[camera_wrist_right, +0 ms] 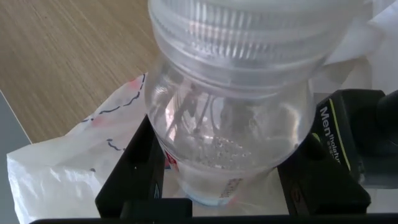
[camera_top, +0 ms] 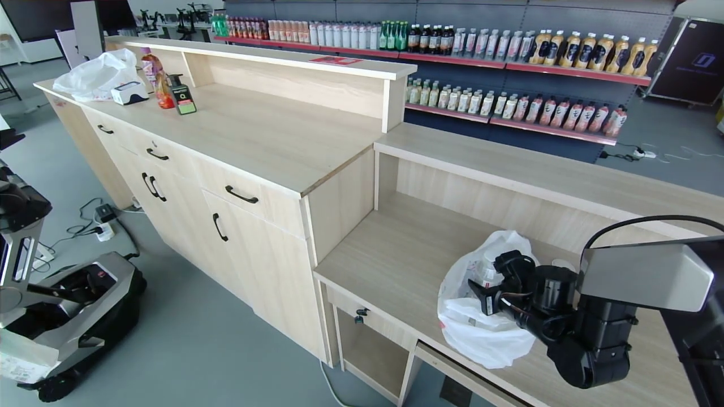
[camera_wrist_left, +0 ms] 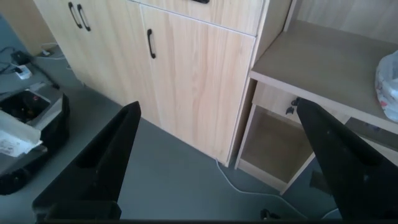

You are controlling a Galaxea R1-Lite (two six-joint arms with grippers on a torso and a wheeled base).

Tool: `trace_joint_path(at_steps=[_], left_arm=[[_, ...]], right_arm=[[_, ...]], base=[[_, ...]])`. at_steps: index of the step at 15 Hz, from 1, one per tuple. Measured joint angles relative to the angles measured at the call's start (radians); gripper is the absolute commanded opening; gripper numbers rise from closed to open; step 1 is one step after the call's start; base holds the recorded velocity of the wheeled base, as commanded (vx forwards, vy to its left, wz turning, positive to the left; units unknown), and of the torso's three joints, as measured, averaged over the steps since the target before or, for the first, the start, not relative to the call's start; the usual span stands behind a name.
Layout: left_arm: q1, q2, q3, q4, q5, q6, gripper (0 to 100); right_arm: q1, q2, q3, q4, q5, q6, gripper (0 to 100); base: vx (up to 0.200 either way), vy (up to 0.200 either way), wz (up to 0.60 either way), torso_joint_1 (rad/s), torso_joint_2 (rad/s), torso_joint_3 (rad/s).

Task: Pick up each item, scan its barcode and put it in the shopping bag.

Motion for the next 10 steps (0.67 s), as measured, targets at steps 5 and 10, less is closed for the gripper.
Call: trace_joint_path(at_steps=[5,10], left_arm=[[0.0,0.0,0.0,0.0,0.0,0.0,100],[0.0,0.0,0.0,0.0,0.0,0.0,100]], right_arm=[[0.0,0.004,0.005,-0.001,0.0,0.0,0],[-0.002,-0.022,0.027,0.004,0.0,0.02,100]], base=[[0.0,0.0,0.0,0.0,0.0,0.0],[0.0,0.0,0.0,0.0,0.0,0.0]])
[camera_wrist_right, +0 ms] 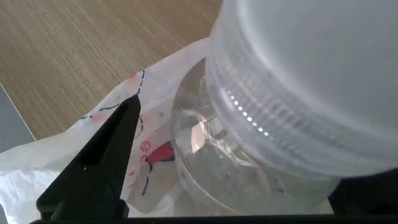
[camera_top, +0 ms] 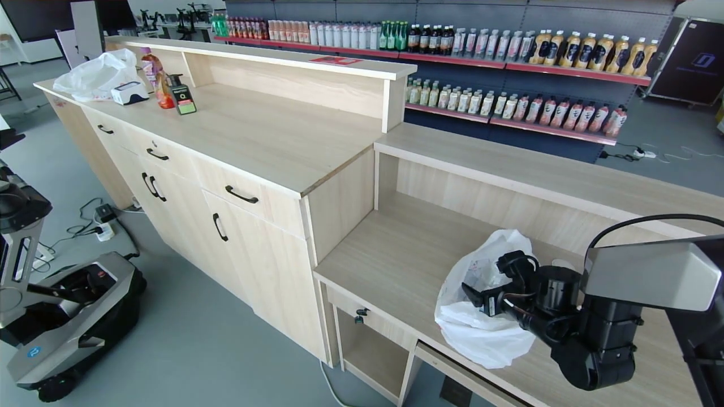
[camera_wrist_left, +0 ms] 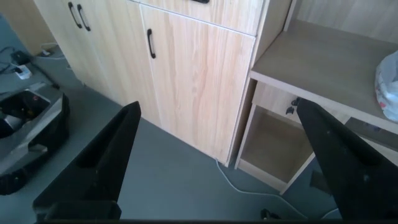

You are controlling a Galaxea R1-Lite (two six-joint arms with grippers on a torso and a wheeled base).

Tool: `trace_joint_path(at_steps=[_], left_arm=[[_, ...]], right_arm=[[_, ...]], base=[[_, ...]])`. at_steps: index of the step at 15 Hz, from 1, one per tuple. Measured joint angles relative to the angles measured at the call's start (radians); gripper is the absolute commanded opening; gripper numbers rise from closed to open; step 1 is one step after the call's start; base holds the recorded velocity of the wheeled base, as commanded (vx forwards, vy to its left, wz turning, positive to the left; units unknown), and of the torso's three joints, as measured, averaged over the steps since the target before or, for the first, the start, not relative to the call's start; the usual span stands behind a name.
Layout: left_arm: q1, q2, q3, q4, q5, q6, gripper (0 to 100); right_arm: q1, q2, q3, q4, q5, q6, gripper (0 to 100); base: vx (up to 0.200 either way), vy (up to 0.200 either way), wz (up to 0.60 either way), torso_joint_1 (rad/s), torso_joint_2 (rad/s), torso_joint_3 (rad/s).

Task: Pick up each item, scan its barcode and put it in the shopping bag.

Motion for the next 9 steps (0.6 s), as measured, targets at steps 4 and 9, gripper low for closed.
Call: trace_joint_path(at_steps=[4,9], left_arm=[[0.0,0.0,0.0,0.0,0.0,0.0,100],[0.0,0.0,0.0,0.0,0.0,0.0,100]], right_arm=[[-0.001,-0.134,0.007,0.019,0.005,-0.008,100],[-0.047,-0.53,0.096,0.277,0.012,-0.149,100]], base=[[0.0,0.0,0.0,0.0,0.0,0.0],[0.0,0.0,0.0,0.0,0.0,0.0]])
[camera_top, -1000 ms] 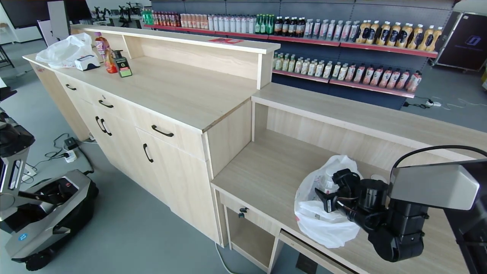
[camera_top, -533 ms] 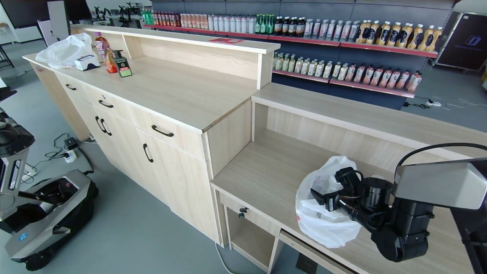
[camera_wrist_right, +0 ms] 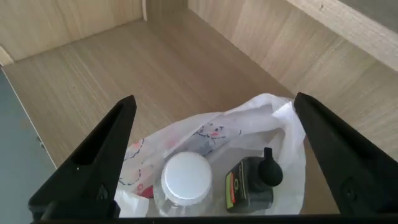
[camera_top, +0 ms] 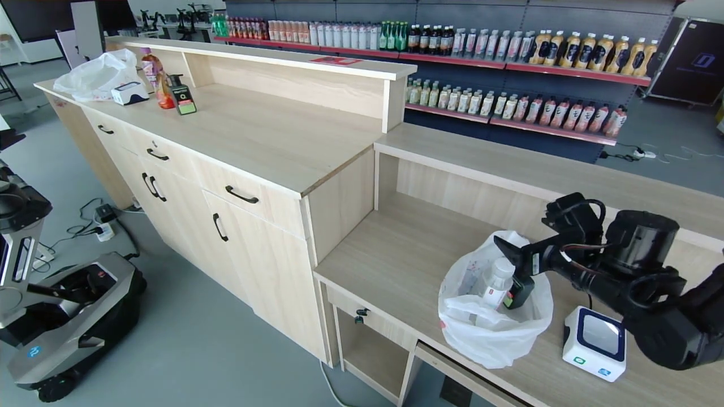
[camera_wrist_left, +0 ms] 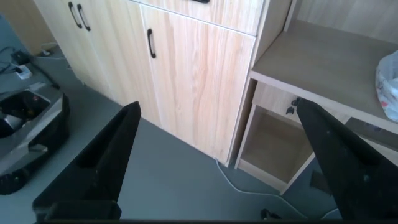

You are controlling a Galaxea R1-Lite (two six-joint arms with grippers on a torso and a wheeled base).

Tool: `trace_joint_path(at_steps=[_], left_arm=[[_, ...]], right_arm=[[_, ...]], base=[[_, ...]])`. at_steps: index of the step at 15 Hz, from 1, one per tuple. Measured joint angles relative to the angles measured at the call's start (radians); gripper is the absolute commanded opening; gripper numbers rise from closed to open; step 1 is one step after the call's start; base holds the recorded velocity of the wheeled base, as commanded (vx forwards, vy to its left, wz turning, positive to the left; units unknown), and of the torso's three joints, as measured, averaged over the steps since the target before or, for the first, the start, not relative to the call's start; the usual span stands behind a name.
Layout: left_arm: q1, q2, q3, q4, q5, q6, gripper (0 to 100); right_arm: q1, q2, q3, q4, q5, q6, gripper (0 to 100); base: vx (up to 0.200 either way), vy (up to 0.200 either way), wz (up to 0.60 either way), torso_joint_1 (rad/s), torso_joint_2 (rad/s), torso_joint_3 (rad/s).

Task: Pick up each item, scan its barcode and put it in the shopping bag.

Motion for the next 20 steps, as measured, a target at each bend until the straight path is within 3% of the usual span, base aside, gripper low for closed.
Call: trace_joint_path(at_steps=[5,8,12,15,20], left_arm=[[0.0,0.0,0.0,0.0,0.0,0.0,100],[0.0,0.0,0.0,0.0,0.0,0.0,100],[0.0,0.0,0.0,0.0,0.0,0.0,100],[0.0,0.0,0.0,0.0,0.0,0.0,100],[0.0,0.0,0.0,0.0,0.0,0.0,100]], right_arm=[[-0.222,-0.441,0.041,0.451,0.02,-0.125,100],[-0.337,-0.621,0.019,0.537,0.007,-0.101,100],[-0.364,-0.748,0.016,0.646,-0.11,-0.014,100],[-0.364,-0.849,0.052,0.794,-0.135,0.038,100],[-0.356,-1.076,0.325,0.795,-0.135,0.106,100]], base=[[0.0,0.0,-0.48,0.0,0.0,0.003],[0.0,0.0,-0.6,0.005,0.0,0.006],[0.0,0.0,-0.6,0.002,0.0,0.001],[0.0,0.0,-0.6,0.002,0.0,0.002],[0.0,0.0,-0.12,0.001,0.0,0.0]])
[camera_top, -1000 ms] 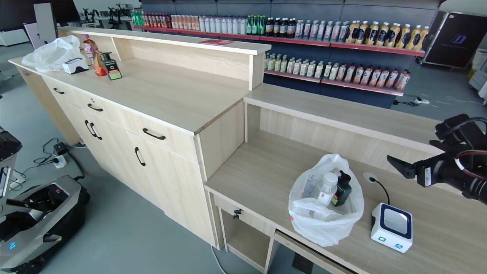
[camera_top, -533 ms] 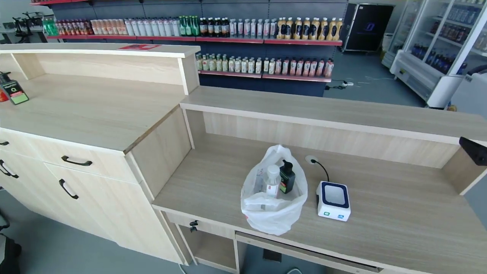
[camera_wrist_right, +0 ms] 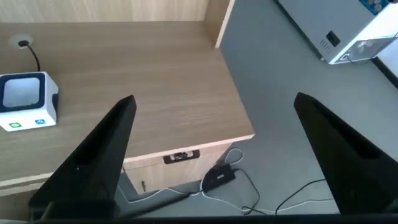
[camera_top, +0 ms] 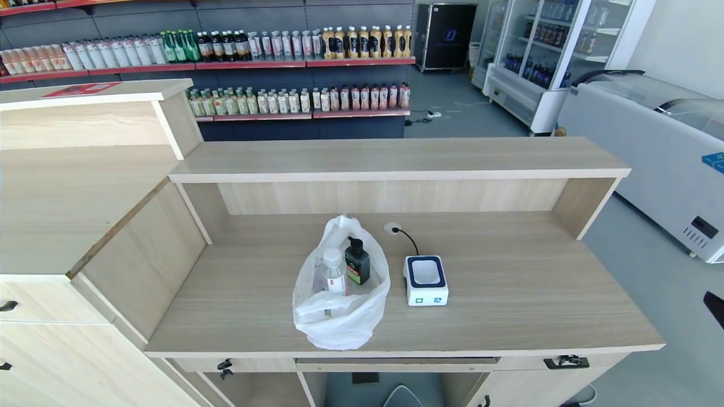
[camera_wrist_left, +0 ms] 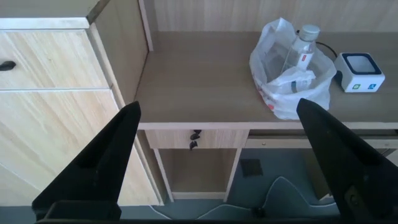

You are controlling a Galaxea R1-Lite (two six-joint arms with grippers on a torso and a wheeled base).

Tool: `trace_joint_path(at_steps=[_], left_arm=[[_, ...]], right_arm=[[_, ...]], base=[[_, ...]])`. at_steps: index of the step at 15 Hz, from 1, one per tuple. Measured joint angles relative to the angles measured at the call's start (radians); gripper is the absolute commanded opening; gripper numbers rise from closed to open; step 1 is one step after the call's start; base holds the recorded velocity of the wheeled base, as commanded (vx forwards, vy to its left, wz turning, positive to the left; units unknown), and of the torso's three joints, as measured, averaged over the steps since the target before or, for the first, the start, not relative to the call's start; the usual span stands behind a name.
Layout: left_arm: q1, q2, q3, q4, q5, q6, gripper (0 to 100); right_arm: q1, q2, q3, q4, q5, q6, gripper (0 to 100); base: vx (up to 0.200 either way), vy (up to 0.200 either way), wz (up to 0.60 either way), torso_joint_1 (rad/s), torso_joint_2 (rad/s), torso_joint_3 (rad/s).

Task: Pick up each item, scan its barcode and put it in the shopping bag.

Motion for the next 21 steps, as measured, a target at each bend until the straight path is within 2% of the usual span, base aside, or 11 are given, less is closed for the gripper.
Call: trace_joint_path(at_steps=[3,7,10,14,21], left_arm=[[0.0,0.0,0.0,0.0,0.0,0.0,100],[0.0,0.0,0.0,0.0,0.0,0.0,100],[0.0,0.0,0.0,0.0,0.0,0.0,100],[0.0,0.0,0.0,0.0,0.0,0.0,100],[0.0,0.0,0.0,0.0,0.0,0.0,100]], right_arm=[[0.033,-0.186,0.159,0.045,0.024,0.059,100],[0.102,-0.472,0.203,0.329,0.032,0.113,100],[0.159,-0.661,0.208,0.463,0.054,0.134,100],[0.22,-0.805,0.209,0.487,0.059,0.163,100],[0.229,-0.852,0.209,0.487,0.055,0.19,100]], base=[[0.0,0.0,0.0,0.0,0.0,0.0],[0.0,0.0,0.0,0.0,0.0,0.0],[0.0,0.0,0.0,0.0,0.0,0.0],[0.0,0.0,0.0,0.0,0.0,0.0],[0.0,0.0,0.0,0.0,0.0,0.0]])
